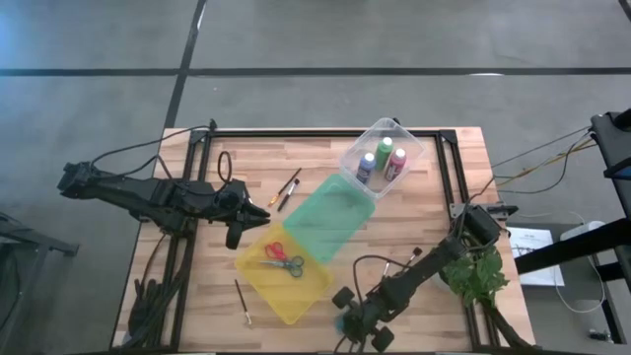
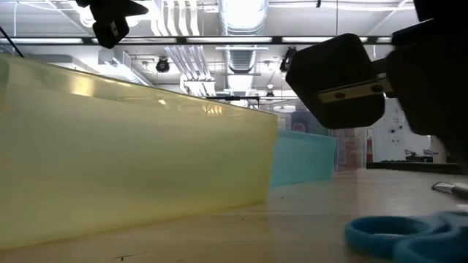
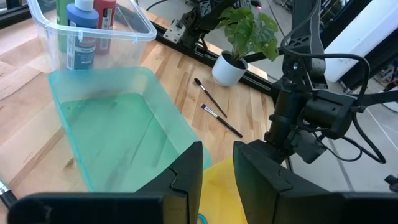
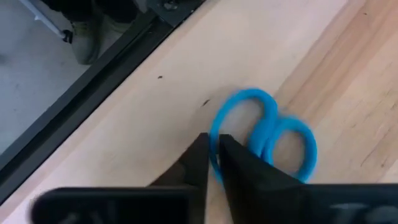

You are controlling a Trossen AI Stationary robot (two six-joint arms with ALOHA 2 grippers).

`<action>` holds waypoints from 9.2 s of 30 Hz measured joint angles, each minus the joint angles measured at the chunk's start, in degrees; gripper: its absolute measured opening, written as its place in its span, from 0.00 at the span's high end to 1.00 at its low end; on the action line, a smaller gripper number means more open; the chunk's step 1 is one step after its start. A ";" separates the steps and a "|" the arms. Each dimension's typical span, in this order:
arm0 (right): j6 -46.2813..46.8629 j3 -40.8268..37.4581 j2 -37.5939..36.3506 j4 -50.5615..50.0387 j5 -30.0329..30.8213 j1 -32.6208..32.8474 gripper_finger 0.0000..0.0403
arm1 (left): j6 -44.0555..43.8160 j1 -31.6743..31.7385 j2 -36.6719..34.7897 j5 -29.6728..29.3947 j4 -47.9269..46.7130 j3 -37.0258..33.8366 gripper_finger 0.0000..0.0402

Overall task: Pick & Place Paint Supplies
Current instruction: Put the blue scissors into the yellow bin, then put the black highlighter brush into the green bin, then put the black foundation brush into the green bin

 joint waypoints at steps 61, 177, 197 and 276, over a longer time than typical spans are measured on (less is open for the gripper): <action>9.44 11.67 -1.93 19.00 2.66 -18.13 0.98 | -1.68 -0.03 -0.02 0.00 -1.73 0.01 0.76; 41.92 -23.94 -53.79 10.55 34.56 -21.27 0.58 | 85.74 38.07 41.42 2.62 -32.92 2.40 0.91; 39.02 -23.92 -53.78 10.62 34.54 -21.27 0.58 | 56.73 31.80 24.52 16.83 -39.54 12.30 0.91; 38.92 -23.90 -53.84 10.33 34.26 -21.23 0.58 | 4.68 31.60 48.28 8.93 -30.28 28.40 0.80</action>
